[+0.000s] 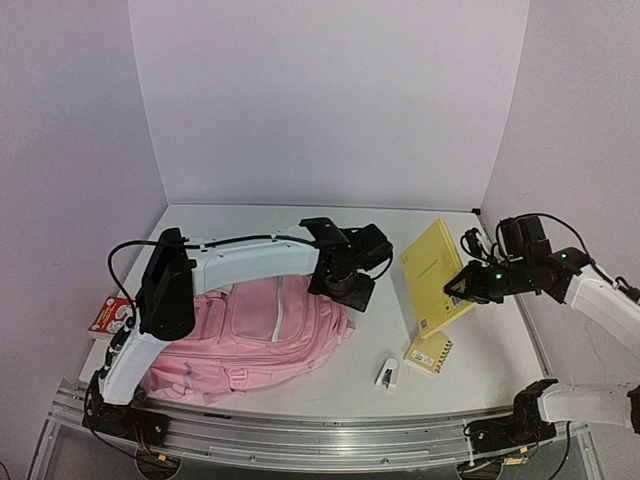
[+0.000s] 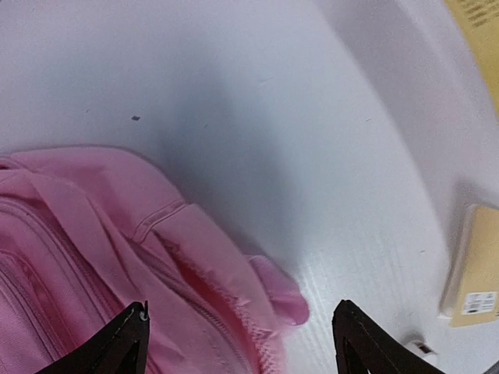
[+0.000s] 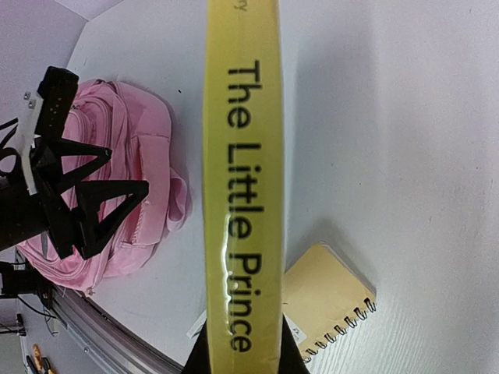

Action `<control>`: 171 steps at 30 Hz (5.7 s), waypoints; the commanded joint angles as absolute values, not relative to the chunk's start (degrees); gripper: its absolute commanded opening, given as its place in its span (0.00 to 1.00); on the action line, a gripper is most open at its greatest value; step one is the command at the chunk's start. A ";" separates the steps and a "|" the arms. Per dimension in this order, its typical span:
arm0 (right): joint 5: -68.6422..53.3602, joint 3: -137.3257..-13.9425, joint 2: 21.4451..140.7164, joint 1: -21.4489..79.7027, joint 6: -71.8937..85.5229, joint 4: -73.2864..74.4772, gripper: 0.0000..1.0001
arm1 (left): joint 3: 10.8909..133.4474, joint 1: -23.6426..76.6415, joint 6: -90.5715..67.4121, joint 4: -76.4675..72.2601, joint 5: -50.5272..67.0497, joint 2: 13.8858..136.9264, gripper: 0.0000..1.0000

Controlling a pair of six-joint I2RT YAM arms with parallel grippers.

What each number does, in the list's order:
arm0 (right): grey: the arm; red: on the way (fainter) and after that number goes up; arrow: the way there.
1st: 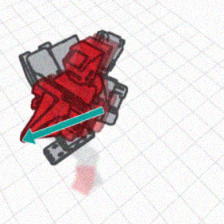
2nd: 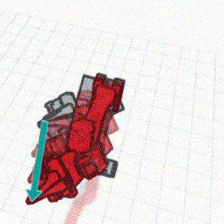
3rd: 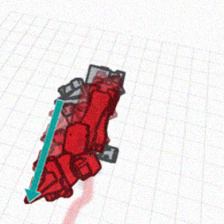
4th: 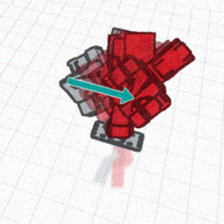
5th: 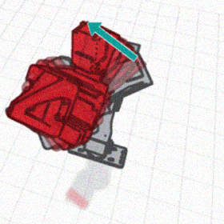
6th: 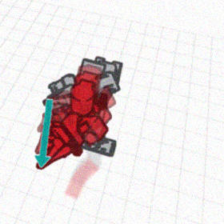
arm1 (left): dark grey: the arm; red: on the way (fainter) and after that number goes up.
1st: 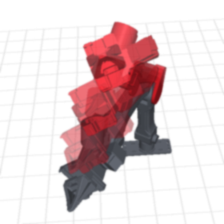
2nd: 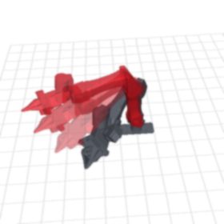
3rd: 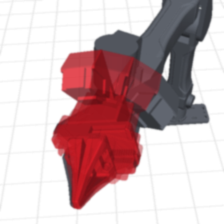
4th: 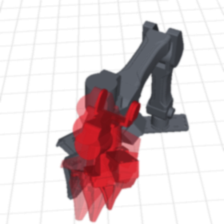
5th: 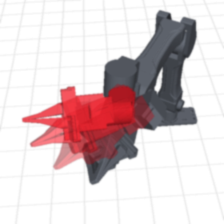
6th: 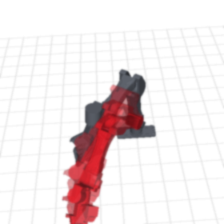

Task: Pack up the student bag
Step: Pick up the book from the center of the board, then place the book in the student bag, then adjust the student bag at the center of the board, then zip the student bag at the center of the board.

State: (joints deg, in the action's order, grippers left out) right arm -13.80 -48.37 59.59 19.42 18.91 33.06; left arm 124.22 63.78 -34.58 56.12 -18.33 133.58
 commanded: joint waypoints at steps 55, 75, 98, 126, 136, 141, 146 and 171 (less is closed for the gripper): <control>-19.06 -69.11 114.59 54.89 64.16 -36.20 0.10 | 111.64 63.90 -32.26 49.92 -27.84 101.85 0.00; 2.32 -50.82 88.89 58.31 38.10 -10.52 0.69 | 108.25 63.89 -31.73 46.98 -27.60 100.43 0.03; -12.04 -42.40 78.35 60.64 11.09 7.57 0.83 | 63.51 61.68 -76.24 67.54 -26.51 69.70 1.00; 12.78 -61.15 98.94 46.72 12.05 4.94 0.56 | 57.81 55.11 -53.65 28.81 -11.78 80.72 1.00; 6.08 -44.33 84.27 62.00 4.72 4.05 0.57 | 66.81 61.75 -41.45 47.97 -13.30 76.23 0.99; -4.41 -42.48 92.81 66.01 2.49 -11.96 0.55 | 66.17 66.73 -41.27 51.09 -12.91 74.99 0.99; -6.75 -47.45 103.18 66.22 -1.96 -21.22 0.55 | 59.74 68.21 -41.86 45.99 -8.14 71.59 0.99; 4.75 -50.09 112.15 66.22 -9.05 -30.04 0.52 | 57.16 69.86 -36.97 46.95 -9.54 74.00 0.93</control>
